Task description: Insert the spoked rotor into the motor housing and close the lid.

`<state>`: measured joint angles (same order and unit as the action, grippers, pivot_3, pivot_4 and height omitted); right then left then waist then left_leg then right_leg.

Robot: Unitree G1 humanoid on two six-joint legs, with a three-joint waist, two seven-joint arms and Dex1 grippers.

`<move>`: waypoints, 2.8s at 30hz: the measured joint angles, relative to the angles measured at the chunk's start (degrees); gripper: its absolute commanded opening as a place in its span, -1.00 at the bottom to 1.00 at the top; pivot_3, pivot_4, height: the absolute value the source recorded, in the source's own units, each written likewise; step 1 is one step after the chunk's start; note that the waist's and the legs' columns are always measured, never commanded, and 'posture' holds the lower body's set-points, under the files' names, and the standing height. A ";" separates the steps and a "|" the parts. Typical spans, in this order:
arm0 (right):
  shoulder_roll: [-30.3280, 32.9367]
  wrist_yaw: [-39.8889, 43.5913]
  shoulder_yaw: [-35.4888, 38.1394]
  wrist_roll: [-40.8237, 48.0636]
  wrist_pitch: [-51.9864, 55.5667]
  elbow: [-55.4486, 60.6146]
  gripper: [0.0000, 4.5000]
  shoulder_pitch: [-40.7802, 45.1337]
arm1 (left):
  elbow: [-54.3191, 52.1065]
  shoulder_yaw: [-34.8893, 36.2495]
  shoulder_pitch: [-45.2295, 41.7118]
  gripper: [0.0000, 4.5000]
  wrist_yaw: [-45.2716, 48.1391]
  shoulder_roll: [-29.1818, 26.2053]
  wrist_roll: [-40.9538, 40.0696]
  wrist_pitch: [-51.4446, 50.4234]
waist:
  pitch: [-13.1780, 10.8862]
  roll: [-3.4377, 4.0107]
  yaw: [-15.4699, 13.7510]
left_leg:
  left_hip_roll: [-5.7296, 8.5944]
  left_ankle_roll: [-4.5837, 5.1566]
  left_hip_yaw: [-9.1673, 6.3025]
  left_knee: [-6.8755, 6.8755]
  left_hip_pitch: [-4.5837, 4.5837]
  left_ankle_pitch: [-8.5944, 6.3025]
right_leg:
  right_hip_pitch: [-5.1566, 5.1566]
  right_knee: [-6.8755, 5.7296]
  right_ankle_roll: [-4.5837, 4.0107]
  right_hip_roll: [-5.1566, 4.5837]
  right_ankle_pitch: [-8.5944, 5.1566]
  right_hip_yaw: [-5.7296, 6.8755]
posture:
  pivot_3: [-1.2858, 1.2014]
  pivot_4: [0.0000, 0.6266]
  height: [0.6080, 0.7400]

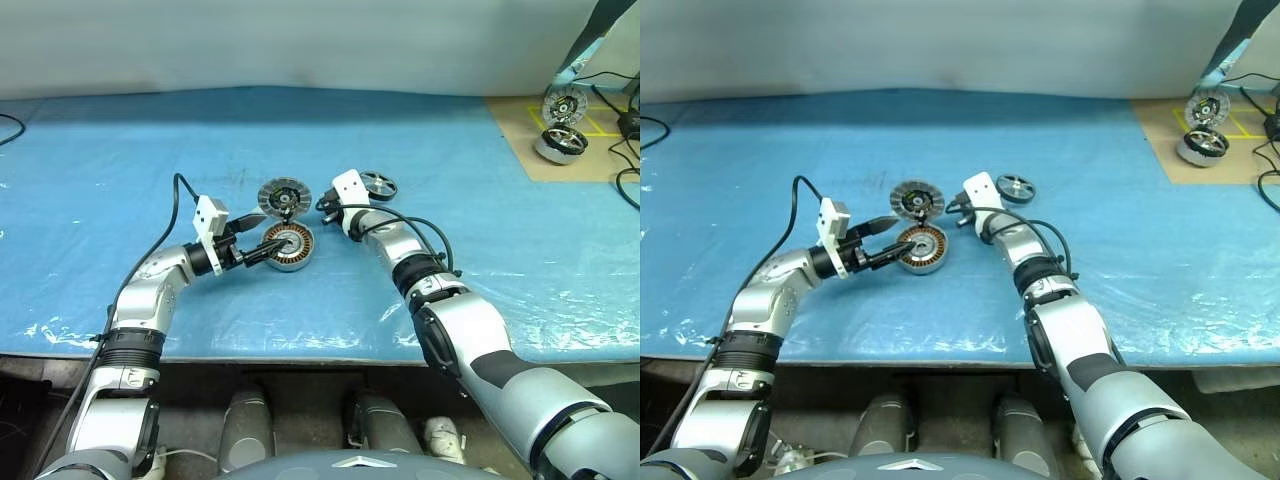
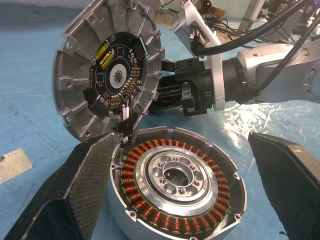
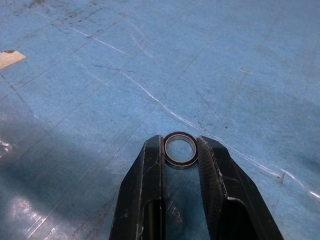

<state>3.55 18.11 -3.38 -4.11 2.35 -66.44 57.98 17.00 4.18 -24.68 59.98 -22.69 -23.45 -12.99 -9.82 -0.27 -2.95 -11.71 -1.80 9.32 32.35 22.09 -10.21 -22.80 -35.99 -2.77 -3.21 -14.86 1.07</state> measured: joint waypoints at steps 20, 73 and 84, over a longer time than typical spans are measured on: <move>16.71 24.47 -2.18 11.18 29.18 66.11 -0.76 -27.73 | -0.08 -1.65 -0.39 1.00 1.90 0.51 -0.21 -0.73 | -0.01 0.00 -1.07 | -0.03 -0.01 -0.01 -0.19 0.00 0.00 | -0.02 0.25 0.27 0.08 0.15 0.00 | 0.03 -0.52 1.00; 8.14 34.14 -17.58 5.69 18.10 40.01 -0.76 -12.22 | -4.82 -1.87 6.79 1.00 -0.47 -1.79 0.62 3.75 | -0.01 0.00 -0.99 | -0.03 0.00 -0.02 0.00 0.04 0.01 | -0.02 0.03 0.25 0.05 0.15 0.03 | 0.03 -0.52 1.00; 7.65 34.23 -17.47 5.14 17.39 39.26 -0.76 -12.21 | -4.82 -1.88 6.72 1.00 -0.49 -1.79 0.60 3.70 | -0.01 0.00 -0.98 | -0.03 0.01 -0.02 0.00 0.02 0.01 | 0.00 0.02 0.24 0.05 0.14 0.03 | 0.03 -0.52 1.00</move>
<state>11.19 52.33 -20.85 1.03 19.74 -27.17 45.77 12.18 2.30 -17.96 59.49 -24.48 -22.85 -9.29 -9.83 -0.28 -3.93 -11.74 -1.79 9.29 32.35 22.11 -10.20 -22.80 -35.96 -2.53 -3.16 -14.72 1.10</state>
